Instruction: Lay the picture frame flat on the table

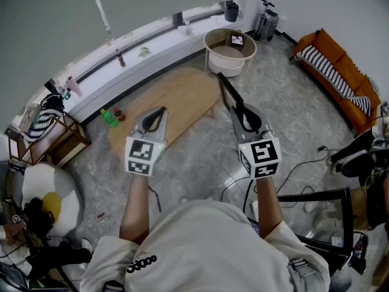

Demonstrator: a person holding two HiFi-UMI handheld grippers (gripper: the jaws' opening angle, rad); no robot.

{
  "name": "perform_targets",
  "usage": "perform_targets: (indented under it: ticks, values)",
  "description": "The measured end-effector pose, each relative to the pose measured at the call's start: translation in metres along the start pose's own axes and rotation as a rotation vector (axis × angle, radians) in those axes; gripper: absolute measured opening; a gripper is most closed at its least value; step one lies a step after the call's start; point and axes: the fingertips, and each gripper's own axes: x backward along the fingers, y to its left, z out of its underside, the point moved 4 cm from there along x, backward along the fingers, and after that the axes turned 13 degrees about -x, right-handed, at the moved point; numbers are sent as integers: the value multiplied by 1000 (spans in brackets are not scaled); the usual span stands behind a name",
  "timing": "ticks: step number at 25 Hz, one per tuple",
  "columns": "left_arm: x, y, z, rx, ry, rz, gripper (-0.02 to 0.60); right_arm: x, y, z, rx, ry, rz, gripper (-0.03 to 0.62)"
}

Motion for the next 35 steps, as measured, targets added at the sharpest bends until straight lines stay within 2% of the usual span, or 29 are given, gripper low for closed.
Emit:
perform_targets:
  ticks: [14,23,29,35]
  values:
    - [-41,-5,-2,17,12,-8,9,-23,-43,-2,-34,-24,-37,71]
    - [-65,-36,-3,47,36,-37,9,-24,-88,14,-45,-14,-70,71]
    - [-81,-52,2,52,62,-21,9,-30,-101,24,-47,0,-85,71]
    - [-104,-41,10,50,47,-14,9,-54,-108,31,-52,9,-80,71]
